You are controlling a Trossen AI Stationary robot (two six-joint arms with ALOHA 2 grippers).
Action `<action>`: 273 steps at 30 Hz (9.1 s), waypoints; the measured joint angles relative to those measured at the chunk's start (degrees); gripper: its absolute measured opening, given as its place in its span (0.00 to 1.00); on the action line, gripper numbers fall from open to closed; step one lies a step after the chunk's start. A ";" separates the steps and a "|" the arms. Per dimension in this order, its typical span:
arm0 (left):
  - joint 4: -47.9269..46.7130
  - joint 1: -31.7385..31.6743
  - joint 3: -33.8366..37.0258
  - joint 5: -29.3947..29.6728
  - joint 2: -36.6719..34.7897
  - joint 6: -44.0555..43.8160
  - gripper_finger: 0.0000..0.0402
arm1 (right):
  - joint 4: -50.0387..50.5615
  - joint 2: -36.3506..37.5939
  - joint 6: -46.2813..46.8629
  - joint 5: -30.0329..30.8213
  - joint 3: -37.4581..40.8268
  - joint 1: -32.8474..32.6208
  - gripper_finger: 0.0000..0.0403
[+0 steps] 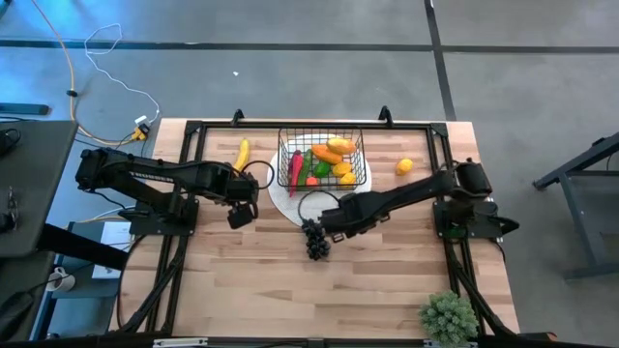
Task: Build produce basket
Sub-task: Put the orange into the wire basket, then put the yellow banana into the wire basket
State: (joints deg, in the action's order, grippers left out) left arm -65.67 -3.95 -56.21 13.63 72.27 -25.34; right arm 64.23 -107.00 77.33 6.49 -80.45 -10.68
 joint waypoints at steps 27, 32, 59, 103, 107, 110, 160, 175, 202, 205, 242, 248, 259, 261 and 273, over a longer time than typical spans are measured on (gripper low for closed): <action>-0.02 -8.37 -0.02 0.50 0.02 -8.63 0.67 | -11.15 0.48 -60.36 -8.02 -19.99 23.33 0.28; -0.04 -10.75 -0.02 -2.19 0.02 -12.25 0.67 | -11.30 -3.46 -66.28 -13.24 -19.99 27.18 0.28; -0.07 -14.27 -0.02 -11.97 0.02 -15.13 0.67 | -9.21 -12.92 -85.58 -23.47 -19.95 32.71 0.44; 9.16 -32.16 10.29 -0.16 0.04 -3.33 0.67 | -6.52 -10.78 -82.17 -23.16 -19.99 35.29 0.46; 13.79 -34.62 13.99 -0.54 0.04 -0.86 0.67 | -7.64 -9.24 -80.58 -22.88 -19.99 35.66 0.46; 17.41 -36.06 16.06 -0.55 0.04 1.13 0.67 | -8.30 -8.53 -78.95 -22.83 -20.08 36.04 0.46; 11.35 -18.97 8.13 11.93 -0.28 21.09 0.26 | -5.42 -7.91 -74.81 -23.06 -36.08 37.07 0.46; 0.93 -0.84 -3.25 28.34 -0.31 29.17 0.26 | 1.12 -7.93 -70.30 -23.63 -45.39 37.07 0.46; -1.70 20.11 -6.67 56.88 -0.33 59.64 0.25 | 0.68 -7.97 -48.03 -45.02 -47.84 32.12 0.46; -1.61 21.98 -6.67 59.86 -0.33 61.44 0.25 | -2.91 -7.97 -44.41 -48.05 -47.84 31.60 0.46; 6.08 34.45 -6.67 76.40 -0.29 66.02 0.26 | -25.92 -10.82 -18.85 -51.26 -47.62 21.86 0.53; 6.01 34.45 -6.62 76.43 -0.28 69.48 0.26 | -26.41 -12.44 -17.48 -52.77 -47.62 20.68 0.53; 5.92 34.44 -6.61 75.94 -0.28 69.26 0.26 | -30.96 -15.17 -12.77 -57.81 -47.62 20.15 0.52; 5.95 34.44 -6.60 76.21 -0.25 69.21 0.26 | -31.47 -15.43 -12.86 -58.30 -47.62 20.15 0.50; 5.79 34.44 -6.56 74.95 -0.20 67.35 0.29 | -31.16 -16.17 -11.31 -59.04 -47.64 19.45 0.29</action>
State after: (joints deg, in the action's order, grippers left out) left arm -59.88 30.49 -62.76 88.58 72.07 42.00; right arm 33.07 -123.17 66.02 -52.55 -128.09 8.78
